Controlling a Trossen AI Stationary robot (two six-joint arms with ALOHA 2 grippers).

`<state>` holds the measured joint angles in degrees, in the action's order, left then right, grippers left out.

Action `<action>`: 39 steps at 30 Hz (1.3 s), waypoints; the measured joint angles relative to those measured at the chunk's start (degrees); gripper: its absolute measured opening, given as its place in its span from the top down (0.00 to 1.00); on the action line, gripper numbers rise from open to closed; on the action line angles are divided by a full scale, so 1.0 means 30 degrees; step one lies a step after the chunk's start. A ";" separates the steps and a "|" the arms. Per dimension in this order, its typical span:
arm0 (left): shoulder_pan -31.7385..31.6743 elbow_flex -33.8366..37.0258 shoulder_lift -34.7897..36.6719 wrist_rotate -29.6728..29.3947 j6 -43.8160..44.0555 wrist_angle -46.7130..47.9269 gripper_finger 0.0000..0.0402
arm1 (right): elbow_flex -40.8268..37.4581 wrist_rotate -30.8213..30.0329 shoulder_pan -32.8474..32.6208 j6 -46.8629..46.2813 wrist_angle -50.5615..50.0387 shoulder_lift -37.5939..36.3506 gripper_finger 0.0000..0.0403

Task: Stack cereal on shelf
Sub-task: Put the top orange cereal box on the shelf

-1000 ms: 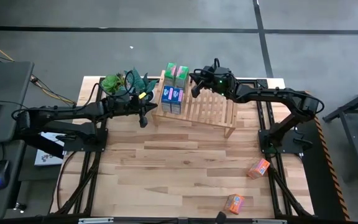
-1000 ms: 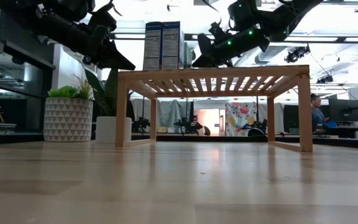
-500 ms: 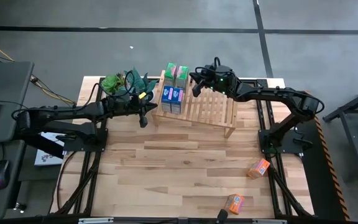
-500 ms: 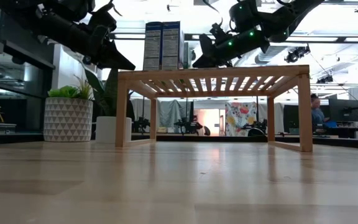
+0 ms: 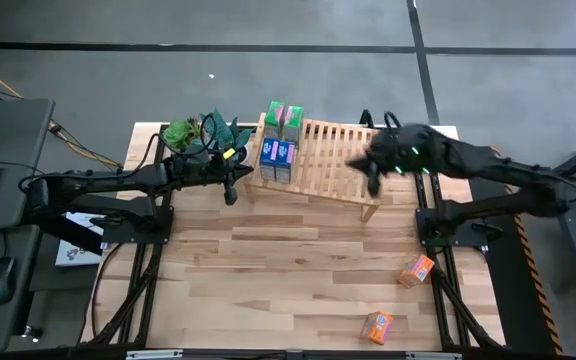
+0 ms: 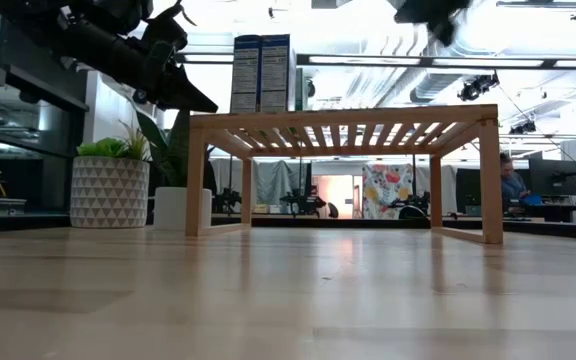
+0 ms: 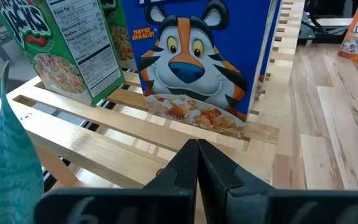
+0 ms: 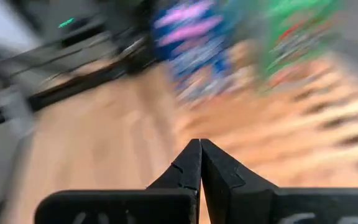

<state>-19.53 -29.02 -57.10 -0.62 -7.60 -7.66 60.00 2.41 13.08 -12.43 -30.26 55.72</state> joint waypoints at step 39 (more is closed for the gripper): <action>0.0021 0.0000 0.0000 0.0000 0.1098 0.0613 1.00 | 0.8151 0.3872 -1.9019 -3.1072 -1.9937 1.1731 0.96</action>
<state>-19.46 -29.02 -57.10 -0.62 -4.30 -5.82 84.45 14.02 -43.98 -105.65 -90.07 90.91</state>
